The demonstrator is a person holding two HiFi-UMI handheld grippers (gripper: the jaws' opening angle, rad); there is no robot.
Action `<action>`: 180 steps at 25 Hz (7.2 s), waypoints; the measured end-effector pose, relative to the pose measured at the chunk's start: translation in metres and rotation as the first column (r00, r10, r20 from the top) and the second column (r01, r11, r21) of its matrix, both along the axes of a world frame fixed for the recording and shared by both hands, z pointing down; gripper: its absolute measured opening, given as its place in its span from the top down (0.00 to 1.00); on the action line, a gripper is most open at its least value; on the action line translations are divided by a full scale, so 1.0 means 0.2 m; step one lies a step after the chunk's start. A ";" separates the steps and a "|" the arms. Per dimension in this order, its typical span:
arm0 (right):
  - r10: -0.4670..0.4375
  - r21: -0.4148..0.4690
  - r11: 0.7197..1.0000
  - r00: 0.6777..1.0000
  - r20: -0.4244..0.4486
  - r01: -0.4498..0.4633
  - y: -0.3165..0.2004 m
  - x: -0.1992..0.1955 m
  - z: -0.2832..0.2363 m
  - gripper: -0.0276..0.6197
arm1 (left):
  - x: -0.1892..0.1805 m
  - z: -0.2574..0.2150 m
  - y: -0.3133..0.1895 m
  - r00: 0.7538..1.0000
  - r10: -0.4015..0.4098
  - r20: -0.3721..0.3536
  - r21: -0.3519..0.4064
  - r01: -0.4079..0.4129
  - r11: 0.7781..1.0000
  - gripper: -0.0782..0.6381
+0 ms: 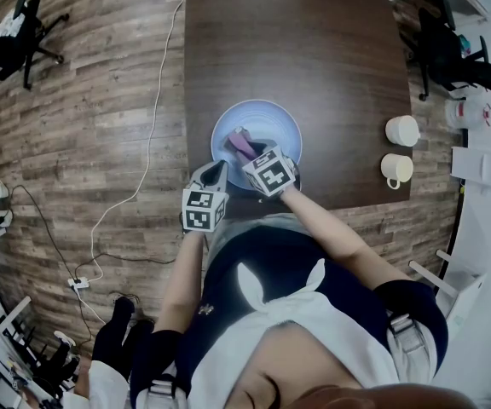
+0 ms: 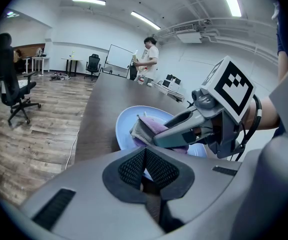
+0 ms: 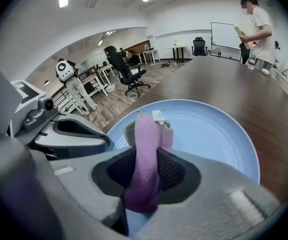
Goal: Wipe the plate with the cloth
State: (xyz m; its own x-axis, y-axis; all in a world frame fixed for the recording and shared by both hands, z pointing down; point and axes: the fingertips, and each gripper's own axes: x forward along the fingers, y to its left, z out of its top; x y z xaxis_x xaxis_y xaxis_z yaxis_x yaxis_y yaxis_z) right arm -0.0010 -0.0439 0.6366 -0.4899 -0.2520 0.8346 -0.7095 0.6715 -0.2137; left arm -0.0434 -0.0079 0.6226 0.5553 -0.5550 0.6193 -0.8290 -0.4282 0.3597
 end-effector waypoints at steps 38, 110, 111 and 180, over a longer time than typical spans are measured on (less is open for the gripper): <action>-0.113 -0.094 0.988 0.991 0.069 0.119 0.12 -0.08 0.00 0.78 | -0.01 0.01 0.01 1.000 0.013 -0.004 -0.006 -0.013 1.000 0.89; 0.076 -0.094 0.992 0.995 -0.071 -0.082 -0.03 0.37 0.01 0.78 | -0.01 0.00 -0.01 0.999 -0.020 -0.025 -0.026 0.019 0.999 0.89; 0.076 -0.097 0.992 0.995 -0.066 -0.082 -0.03 0.36 0.01 0.78 | 0.00 0.00 -0.01 1.000 -0.020 -0.025 -0.026 0.019 0.999 0.89; -0.324 -0.168 0.940 0.932 -0.162 0.298 0.24 0.32 0.01 0.78 | 0.04 -0.01 0.01 1.000 -0.007 -0.029 -0.011 0.007 1.000 0.88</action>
